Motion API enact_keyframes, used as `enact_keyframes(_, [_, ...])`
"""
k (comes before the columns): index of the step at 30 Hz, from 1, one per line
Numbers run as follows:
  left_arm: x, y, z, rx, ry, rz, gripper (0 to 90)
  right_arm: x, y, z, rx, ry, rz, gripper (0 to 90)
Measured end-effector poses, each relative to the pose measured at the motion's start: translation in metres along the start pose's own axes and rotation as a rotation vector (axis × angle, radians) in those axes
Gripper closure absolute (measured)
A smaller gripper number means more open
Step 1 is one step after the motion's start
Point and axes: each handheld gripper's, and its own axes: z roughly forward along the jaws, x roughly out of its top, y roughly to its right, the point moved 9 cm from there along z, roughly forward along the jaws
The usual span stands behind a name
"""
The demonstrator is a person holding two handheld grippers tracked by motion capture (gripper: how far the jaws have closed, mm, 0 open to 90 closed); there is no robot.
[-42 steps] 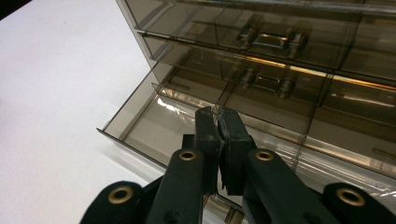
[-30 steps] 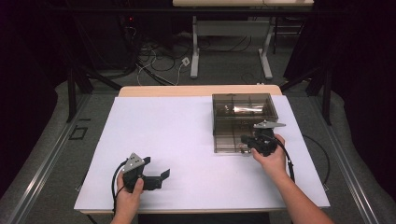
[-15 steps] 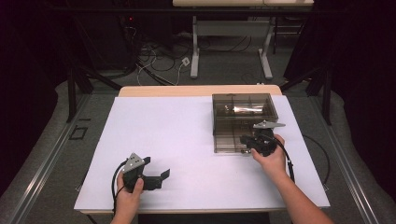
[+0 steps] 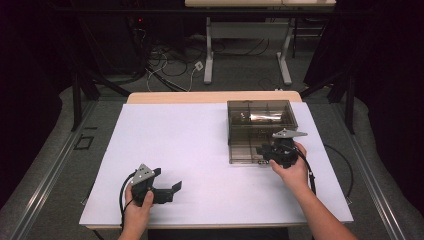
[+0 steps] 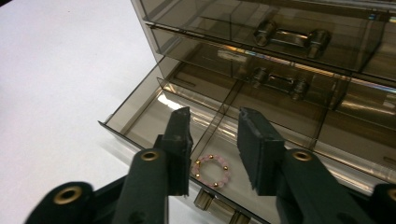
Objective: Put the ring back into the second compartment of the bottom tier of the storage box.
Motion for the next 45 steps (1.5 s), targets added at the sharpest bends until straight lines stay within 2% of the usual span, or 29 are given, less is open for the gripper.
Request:
enact_keyframes(6, [0.0,0.0,0.0,0.003,-0.002,0.004,2.5,0.003,-0.004,-0.002,0.017,0.013,-0.02,56.4])
enact_keyframes(10, [0.0,-0.001,-0.001,0.006,0.001,0.009,2.5,0.006,-0.006,-0.003,0.007,0.036,-0.079,51.4])
enact_keyframes(12, [0.0,-0.001,-0.001,0.005,0.0,0.008,2.5,0.007,-0.008,-0.004,0.014,0.038,-0.099,50.7])
enact_keyframes(16, [0.0,0.0,0.0,0.001,-0.001,-0.003,2.5,0.006,-0.011,-0.006,0.039,0.033,-0.099,49.3])
enact_keyframes(20, [0.0,0.0,-0.001,0.001,0.002,-0.009,2.5,0.004,-0.013,-0.008,0.036,0.023,-0.148,47.9])
enact_keyframes(25, [0.0,0.0,0.0,0.002,0.003,-0.004,2.5,0.002,-0.018,-0.012,0.057,0.009,-0.171,48.9])
enact_keyframes(29, [0.0,0.0,0.0,0.002,0.002,-0.005,2.4,0.001,-0.024,-0.016,0.068,0.022,-0.172,48.7])
enact_keyframes(34, [0.0,0.0,0.0,0.002,0.002,-0.007,2.5,-0.002,-0.026,-0.018,0.061,0.026,-0.165,42.2])
enact_keyframes(39, [0.0,-0.001,-0.001,0.003,0.003,-0.007,2.5,-0.006,-0.025,-0.019,0.05,0.027,-0.159,37.4])
enact_keyframes(45, [0.0,-0.001,0.0,0.004,0.005,-0.009,2.5,-0.011,-0.02,-0.025,0.042,0.033,-0.155,36.4])
